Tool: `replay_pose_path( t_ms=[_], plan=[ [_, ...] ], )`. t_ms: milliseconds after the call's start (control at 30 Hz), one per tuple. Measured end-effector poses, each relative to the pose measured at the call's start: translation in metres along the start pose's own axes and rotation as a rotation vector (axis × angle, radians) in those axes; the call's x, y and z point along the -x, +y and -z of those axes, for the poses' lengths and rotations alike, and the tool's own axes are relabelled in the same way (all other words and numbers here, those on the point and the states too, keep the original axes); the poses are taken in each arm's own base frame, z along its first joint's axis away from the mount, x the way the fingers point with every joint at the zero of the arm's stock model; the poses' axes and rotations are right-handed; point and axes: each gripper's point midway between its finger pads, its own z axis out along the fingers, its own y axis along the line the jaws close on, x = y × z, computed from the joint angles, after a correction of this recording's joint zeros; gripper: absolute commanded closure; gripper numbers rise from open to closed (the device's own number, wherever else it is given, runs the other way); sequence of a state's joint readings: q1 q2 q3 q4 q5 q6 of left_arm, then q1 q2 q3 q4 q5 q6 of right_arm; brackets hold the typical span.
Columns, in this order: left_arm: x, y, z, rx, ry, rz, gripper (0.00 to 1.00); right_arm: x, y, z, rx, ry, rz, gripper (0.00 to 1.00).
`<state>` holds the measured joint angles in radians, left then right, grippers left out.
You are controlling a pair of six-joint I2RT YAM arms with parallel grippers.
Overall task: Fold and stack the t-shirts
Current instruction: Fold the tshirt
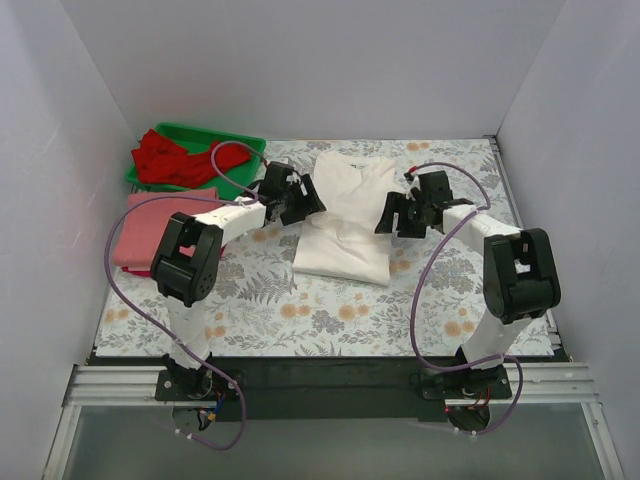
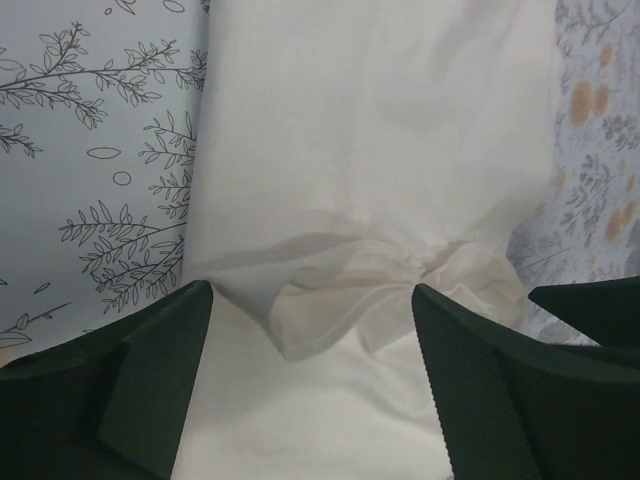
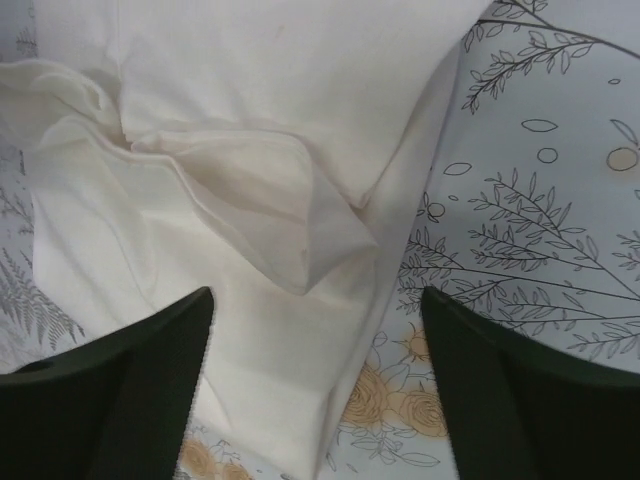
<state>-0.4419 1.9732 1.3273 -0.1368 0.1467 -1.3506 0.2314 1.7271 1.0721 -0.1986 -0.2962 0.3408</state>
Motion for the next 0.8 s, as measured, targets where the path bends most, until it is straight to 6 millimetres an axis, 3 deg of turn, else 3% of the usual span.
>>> replay_pose_path(
  t_ms=[200, 300, 400, 533, 633, 733, 800],
  plan=[
    [0.004, -0.008, 0.016, -0.029, -0.015, 0.001, 0.13, 0.016, 0.021, 0.027, 0.061, -0.071, 0.039, 0.02],
    [-0.003, -0.008, 0.042, -0.039, -0.026, 0.010, 0.12, 0.016, 0.046, 0.050, 0.135, -0.128, 0.087, 0.02],
    [-0.008, -0.010, 0.072, -0.063, -0.056, 0.019, 0.11, 0.002, 0.077, 0.057, 0.222, -0.125, 0.151, 0.02],
    [-0.018, -0.010, 0.107, -0.100, -0.090, 0.041, 0.11, -0.028, 0.112, 0.039, 0.319, -0.045, 0.219, 0.02],
    [-0.031, -0.004, 0.119, -0.111, -0.091, 0.059, 0.10, -0.044, 0.114, 0.015, 0.337, 0.028, 0.217, 0.02],
    [-0.047, 0.009, 0.120, -0.093, -0.068, 0.080, 0.10, -0.041, 0.104, -0.013, 0.307, 0.065, 0.198, 0.02],
    [-0.060, 0.020, 0.119, -0.071, -0.043, 0.096, 0.10, -0.027, 0.099, -0.036, 0.284, 0.068, 0.187, 0.02]
  ],
)
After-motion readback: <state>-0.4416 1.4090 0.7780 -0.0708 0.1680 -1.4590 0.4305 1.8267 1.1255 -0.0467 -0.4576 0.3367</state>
